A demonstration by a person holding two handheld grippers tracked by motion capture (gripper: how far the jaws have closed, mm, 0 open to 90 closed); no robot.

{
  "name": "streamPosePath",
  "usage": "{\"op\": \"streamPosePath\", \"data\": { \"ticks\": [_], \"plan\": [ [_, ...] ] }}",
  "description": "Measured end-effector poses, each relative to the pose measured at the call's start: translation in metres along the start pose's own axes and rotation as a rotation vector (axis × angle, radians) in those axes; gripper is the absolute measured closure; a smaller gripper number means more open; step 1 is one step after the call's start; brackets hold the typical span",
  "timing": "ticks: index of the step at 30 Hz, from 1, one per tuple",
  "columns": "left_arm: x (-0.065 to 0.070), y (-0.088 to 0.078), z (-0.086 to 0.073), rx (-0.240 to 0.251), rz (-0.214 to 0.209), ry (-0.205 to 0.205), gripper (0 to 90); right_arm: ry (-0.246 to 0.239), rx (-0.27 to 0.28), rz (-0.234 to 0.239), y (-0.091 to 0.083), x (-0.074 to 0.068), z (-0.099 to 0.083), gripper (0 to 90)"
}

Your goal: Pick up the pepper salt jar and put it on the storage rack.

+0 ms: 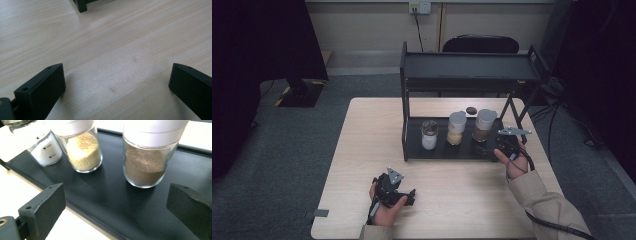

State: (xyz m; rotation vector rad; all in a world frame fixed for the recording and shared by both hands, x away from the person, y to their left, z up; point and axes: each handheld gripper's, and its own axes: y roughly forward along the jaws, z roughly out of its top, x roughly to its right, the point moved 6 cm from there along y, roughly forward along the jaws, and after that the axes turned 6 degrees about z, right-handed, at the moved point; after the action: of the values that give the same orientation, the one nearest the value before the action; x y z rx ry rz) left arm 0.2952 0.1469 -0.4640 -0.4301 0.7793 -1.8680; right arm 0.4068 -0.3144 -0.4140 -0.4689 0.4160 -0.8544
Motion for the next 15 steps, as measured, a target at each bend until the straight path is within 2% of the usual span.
{"op": "streamPosePath", "data": {
  "ticks": [15],
  "plan": [
    [0.0, 0.0, 0.0, 0.0, 0.0, 0.0, 0.0, -0.039, 0.007, 0.031, -0.006, -0.012, -0.007, 1.4]
  ]
}}
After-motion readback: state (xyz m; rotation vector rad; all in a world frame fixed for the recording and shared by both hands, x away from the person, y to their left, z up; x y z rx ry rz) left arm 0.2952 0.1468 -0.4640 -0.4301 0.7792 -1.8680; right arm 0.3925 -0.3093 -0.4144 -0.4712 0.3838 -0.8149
